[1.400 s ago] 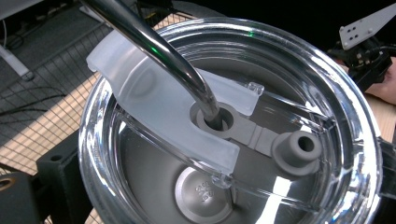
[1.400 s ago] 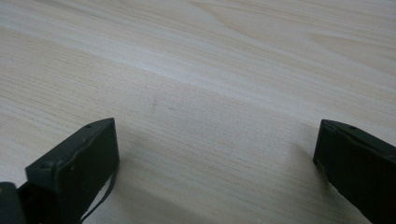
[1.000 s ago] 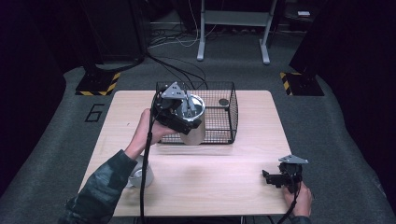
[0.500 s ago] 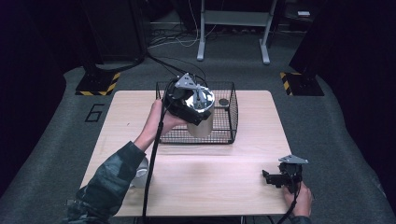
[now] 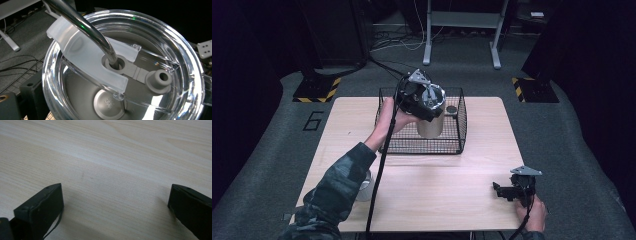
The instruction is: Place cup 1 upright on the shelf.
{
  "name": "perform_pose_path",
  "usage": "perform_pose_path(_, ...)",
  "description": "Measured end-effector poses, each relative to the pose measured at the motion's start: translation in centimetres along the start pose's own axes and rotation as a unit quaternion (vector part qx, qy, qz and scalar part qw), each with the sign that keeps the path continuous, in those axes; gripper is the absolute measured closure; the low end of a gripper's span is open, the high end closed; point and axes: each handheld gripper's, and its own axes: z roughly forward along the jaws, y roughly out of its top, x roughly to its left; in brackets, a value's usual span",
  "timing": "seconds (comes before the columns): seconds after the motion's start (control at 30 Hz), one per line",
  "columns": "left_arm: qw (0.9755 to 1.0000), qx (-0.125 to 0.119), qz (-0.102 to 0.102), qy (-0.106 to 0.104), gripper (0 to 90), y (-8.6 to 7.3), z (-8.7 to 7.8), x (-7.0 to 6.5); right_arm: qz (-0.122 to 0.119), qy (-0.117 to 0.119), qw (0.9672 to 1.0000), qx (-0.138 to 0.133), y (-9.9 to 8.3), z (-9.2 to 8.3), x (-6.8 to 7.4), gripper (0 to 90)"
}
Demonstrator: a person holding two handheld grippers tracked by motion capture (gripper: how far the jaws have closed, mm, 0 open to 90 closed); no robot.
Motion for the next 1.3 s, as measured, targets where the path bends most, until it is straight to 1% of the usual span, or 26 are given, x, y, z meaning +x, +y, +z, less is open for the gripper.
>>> perform_pose_path(0.1, 1.0, 0.005, -0.006, 0.003, 3.7, 0.3, 1.0, 0.4, 0.002, 0.0, 1.0, 0.0, 0.0, 0.0, 0.0, 0.0)
perform_pose_path(0.13, 0.9999, 0.007, -0.008, 0.005, 3.7, 0.4, 1.3, 0.5, -0.002, 0.0, 1.0, -0.001, 0.0, 0.0, 0.0, 0.0)
perform_pose_path(0.2, 0.9999, 0.013, -0.007, 0.006, 3.7, 0.5, 2.0, 0.8, 0.002, 0.0, 1.0, 0.0, 0.0, 0.0, 0.0, 0.0)
perform_pose_path(0.23, 0.9998, 0.015, -0.011, 0.007, 3.7, 0.6, 2.4, 1.0, -0.003, 0.0, 1.0, -0.001, 0.0, 0.0, 0.0, 0.0)
perform_pose_path(0.27, 0.9998, 0.013, -0.015, 0.01, 3.7, 0.6, 2.8, 1.1, 0.003, 0.001, 1.0, -0.001, 0.0, 0.0, 0.0, 0.0)
perform_pose_path(0.3, 0.9997, 0.013, -0.016, 0.013, 3.8, 0.7, 3.1, 1.2, 0.001, 0.001, 1.0, -0.001, 0.0, 0.0, 0.0, 0.0)
perform_pose_path(0.33, 0.9997, 0.014, -0.014, 0.014, 3.7, 0.7, 3.3, 1.4, 0.004, 0.001, 1.0, 0.0, 0.0, 0.0, 0.0, 0.0)
perform_pose_path(0.37, 0.9996, 0.014, -0.014, 0.018, 3.7, 0.7, 3.7, 1.6, 0.004, 0.001, 1.0, 0.0, 0.0, 0.0, 0.0, 0.0)
perform_pose_path(0.43, 0.9994, 0.014, -0.022, 0.02, 3.7, 0.8, 4.2, 1.8, 0.004, 0.002, 1.0, 0.001, 0.0, 0.0, 0.0, 0.0)
perform_pose_path(0.53, 0.9992, 0.019, -0.025, 0.023, 3.7, 1.0, 5.1, 2.2, 0.002, 0.002, 1.0, 0.001, 0.0, 0.0, 0.0, 0.0)
perform_pose_path(0.77, 0.9983, 0.027, -0.04, 0.033, 3.7, 1.3, 7.1, 2.7, -0.001, 0.002, 1.0, 0.0, 0.0, 0.0, 0.0, 0.0)
perform_pose_path(0.9, 0.9977, 0.031, -0.044, 0.042, 3.7, 1.2, 8.3, 2.9, 0.002, 0.002, 1.0, 0.0, 0.0, 0.0, 0.0, 0.0)
perform_pose_path(0.93, 0.9976, 0.03, -0.045, 0.044, 3.7, 1.2, 8.6, 2.9, -0.001, 0.002, 1.0, 0.0, 0.0, 0.0, -0.1, 0.0)
perform_pose_path(1.1, 0.9966, 0.033, -0.057, 0.049, 3.7, 0.9, 10.0, 3.1, 0.001, 0.002, 1.0, 0.0, 0.0, 0.0, 0.0, 0.0)
perform_pose_path(1.17, 0.9961, 0.036, -0.062, 0.051, 3.7, 0.7, 10.5, 3.2, -0.001, 0.002, 1.0, 0.001, 0.0, 0.0, 0.0, 0.0)
perform_pose_path(1.27, 0.9958, 0.037, -0.061, 0.058, 3.7, 0.4, 11.3, 3.3, -0.001, 0.002, 1.0, 0.0, 0.0, 0.0, 0.0, 0.0)
perform_pose_path(1.3, 0.9954, 0.041, -0.064, 0.059, 3.7, 0.3, 11.6, 3.3, -0.001, 0.002, 1.0, 0.0, 0.0, 0.0, -0.1, 0.0)
